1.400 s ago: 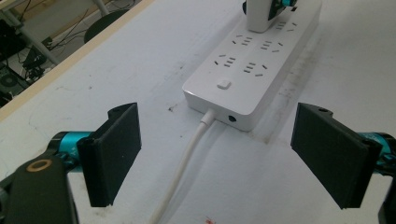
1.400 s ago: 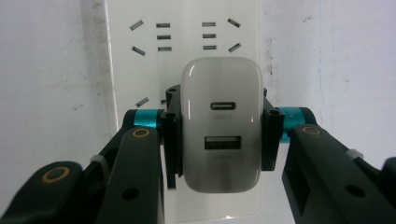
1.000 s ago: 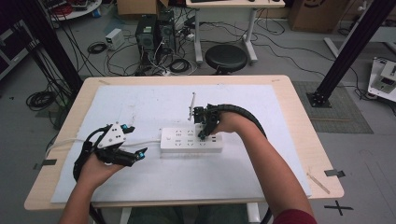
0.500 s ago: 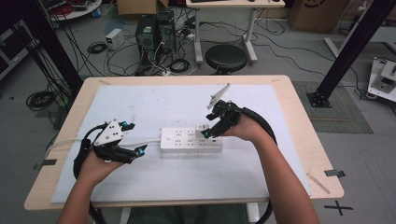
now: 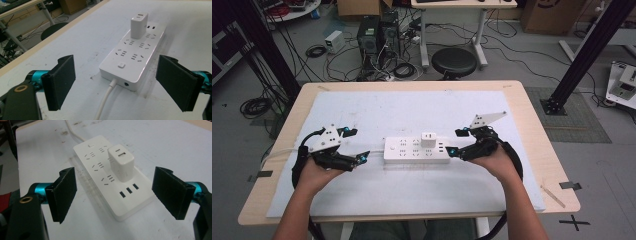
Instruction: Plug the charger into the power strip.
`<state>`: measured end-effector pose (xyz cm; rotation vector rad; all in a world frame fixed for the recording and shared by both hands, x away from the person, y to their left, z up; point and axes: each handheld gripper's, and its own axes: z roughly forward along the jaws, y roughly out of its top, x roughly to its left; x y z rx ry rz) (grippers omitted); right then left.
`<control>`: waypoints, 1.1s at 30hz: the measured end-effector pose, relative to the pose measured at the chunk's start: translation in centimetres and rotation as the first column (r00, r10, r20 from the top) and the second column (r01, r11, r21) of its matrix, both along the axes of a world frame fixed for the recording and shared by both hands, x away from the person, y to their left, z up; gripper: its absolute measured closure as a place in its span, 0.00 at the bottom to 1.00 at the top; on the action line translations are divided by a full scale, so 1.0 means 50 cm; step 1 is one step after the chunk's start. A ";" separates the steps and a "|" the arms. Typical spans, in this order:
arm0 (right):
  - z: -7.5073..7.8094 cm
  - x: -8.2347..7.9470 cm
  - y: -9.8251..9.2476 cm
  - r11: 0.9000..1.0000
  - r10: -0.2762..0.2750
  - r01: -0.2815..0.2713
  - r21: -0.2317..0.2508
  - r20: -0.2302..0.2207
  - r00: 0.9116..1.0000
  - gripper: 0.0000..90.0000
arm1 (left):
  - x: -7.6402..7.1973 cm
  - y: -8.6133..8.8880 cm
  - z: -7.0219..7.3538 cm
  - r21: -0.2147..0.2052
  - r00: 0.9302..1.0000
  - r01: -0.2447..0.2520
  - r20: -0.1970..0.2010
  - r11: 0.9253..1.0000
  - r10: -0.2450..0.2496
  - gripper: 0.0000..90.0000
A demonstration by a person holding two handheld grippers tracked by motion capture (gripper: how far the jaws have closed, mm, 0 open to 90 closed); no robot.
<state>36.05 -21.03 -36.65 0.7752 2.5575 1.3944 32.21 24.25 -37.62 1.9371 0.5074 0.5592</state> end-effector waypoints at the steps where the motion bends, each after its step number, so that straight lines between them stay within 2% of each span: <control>1: -0.003 -0.004 -0.005 1.000 -0.004 0.004 0.009 0.008 1.000 0.23 | 0.001 0.002 0.000 0.002 1.000 0.000 0.002 1.000 0.000 0.18; 3: -0.012 -0.012 -0.016 0.999 -0.019 0.019 0.027 0.008 1.000 0.23 | 0.002 0.003 -0.002 -0.017 1.000 0.000 0.002 1.000 0.000 0.18; 7: -0.026 -0.025 -0.031 0.997 -0.049 0.049 0.055 0.005 0.999 0.23 | 0.001 0.004 -0.006 -0.022 1.000 0.003 -0.002 1.000 -0.003 0.18; 13: -0.026 -0.034 -0.031 0.997 -0.053 0.052 0.050 0.010 0.999 0.23 | -0.002 0.009 -0.010 -0.025 1.000 -0.002 -0.011 1.000 0.002 0.18; 33: -0.024 -0.022 -0.025 0.999 -0.040 0.039 0.033 0.013 0.999 0.23 | -0.002 0.008 -0.008 -0.021 1.000 -0.007 -0.016 1.000 0.006 0.18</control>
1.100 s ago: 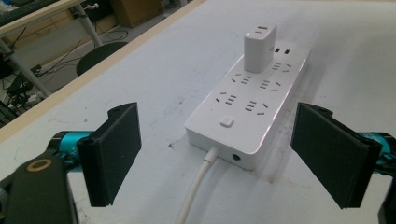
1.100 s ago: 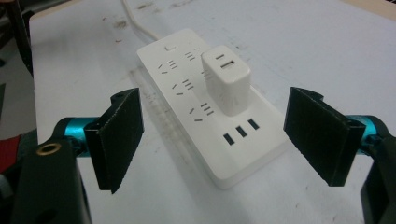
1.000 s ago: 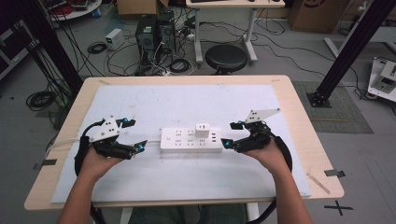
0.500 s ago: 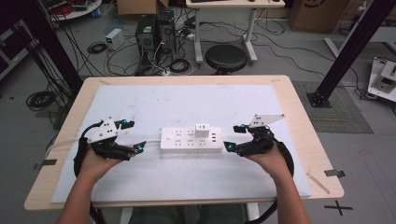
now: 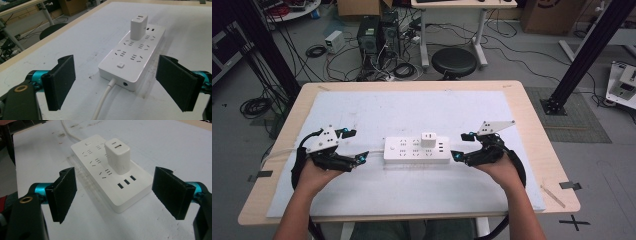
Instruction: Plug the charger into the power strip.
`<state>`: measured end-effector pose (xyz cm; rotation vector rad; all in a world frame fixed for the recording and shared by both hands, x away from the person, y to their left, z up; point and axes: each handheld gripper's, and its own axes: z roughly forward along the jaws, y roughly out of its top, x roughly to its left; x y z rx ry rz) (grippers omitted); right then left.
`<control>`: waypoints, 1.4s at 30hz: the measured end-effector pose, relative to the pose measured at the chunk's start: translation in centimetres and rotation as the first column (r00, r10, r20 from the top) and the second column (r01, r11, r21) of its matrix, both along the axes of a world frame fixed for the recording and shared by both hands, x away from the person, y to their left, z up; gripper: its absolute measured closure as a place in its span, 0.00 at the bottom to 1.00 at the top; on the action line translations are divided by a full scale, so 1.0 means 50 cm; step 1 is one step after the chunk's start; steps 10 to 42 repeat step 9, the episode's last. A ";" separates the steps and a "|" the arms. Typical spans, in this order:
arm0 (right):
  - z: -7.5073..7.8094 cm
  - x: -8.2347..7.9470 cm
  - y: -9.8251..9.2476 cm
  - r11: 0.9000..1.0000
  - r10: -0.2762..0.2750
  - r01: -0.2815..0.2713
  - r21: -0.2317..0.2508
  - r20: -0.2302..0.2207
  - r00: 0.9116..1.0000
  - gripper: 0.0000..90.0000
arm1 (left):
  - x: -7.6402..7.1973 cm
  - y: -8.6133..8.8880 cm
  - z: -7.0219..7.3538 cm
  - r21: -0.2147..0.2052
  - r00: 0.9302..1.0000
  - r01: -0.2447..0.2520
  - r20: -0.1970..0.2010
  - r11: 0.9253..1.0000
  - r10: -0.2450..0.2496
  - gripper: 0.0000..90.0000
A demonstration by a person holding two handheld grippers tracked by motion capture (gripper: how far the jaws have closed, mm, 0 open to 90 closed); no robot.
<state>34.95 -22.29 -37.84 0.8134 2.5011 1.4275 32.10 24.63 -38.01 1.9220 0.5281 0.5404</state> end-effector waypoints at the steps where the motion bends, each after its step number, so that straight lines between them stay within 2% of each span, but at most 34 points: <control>1: 0.000 0.000 0.000 1.000 0.002 -0.002 0.001 -0.002 1.000 0.23 | 0.001 0.001 0.000 0.003 1.000 0.002 0.000 1.000 -0.002 0.18; 9: 0.003 -0.004 -0.002 1.000 -0.003 0.003 0.005 0.012 1.000 0.23 | 0.004 0.002 -0.003 0.005 1.000 -0.005 0.000 1.000 0.005 0.18; 42: 0.003 -0.004 -0.002 1.000 -0.003 0.003 0.005 0.012 1.000 0.23 | 0.004 0.002 -0.003 0.005 1.000 -0.005 0.000 1.000 0.005 0.18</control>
